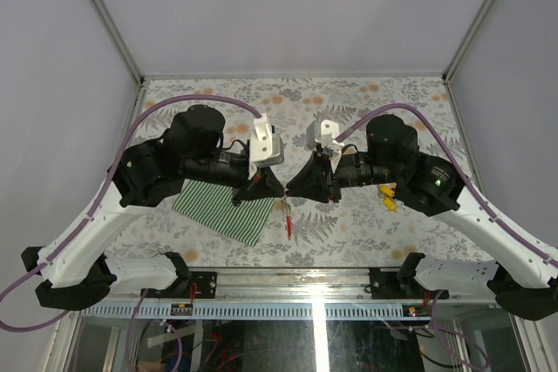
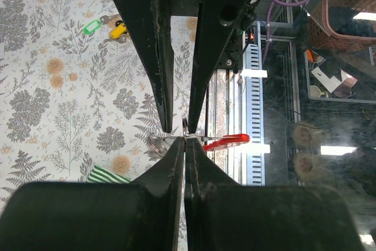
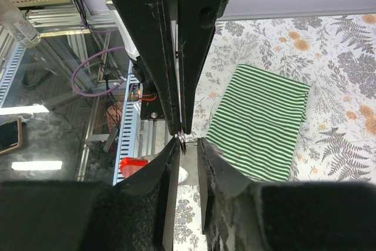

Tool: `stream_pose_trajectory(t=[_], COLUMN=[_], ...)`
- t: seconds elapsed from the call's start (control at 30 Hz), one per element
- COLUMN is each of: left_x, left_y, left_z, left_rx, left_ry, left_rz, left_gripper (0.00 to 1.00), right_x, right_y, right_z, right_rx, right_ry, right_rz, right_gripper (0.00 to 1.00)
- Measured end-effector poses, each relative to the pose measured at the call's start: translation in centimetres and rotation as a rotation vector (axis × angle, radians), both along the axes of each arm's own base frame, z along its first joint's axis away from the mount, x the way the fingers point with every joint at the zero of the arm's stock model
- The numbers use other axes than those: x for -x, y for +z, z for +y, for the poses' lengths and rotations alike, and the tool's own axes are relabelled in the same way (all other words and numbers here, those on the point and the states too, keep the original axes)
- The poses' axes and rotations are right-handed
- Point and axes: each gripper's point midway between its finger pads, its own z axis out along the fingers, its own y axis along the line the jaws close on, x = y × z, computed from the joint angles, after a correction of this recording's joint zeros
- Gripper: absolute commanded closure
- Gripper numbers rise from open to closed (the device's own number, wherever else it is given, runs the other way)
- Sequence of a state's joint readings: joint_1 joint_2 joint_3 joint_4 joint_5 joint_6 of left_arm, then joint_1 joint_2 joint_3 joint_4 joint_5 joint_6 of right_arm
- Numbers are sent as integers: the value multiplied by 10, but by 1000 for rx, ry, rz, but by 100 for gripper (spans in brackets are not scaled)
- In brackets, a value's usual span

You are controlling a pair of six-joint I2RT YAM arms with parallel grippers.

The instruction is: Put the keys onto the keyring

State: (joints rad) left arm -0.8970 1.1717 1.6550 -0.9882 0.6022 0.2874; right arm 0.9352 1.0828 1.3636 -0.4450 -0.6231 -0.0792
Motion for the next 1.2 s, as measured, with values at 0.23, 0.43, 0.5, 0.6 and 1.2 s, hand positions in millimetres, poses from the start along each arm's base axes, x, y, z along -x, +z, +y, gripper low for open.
stream_pose_trajectory(t=[0.23, 0.43, 0.5, 0.6, 1.2], left_x=[0, 1, 2, 5, 18], left_y=[0, 1, 3, 13, 68], left_z=[0, 2, 3, 6, 18], left_rx=[0, -1, 6, 46, 429], left_ry=[0, 1, 7, 20, 110], left_rz=[0, 2, 2, -12, -44], left_gripper=[100, 98, 92, 81, 75], right_x=[3, 6, 7, 11, 19], right_y=[1, 1, 2, 10, 51], right_z=[0, 2, 3, 4, -6], right_rx=[-3, -15, -32, -91, -443], right_ry=[15, 40, 49, 60, 15], right_rz=[1, 3, 0, -15, -25], right_gripper=[100, 100, 100, 100, 100])
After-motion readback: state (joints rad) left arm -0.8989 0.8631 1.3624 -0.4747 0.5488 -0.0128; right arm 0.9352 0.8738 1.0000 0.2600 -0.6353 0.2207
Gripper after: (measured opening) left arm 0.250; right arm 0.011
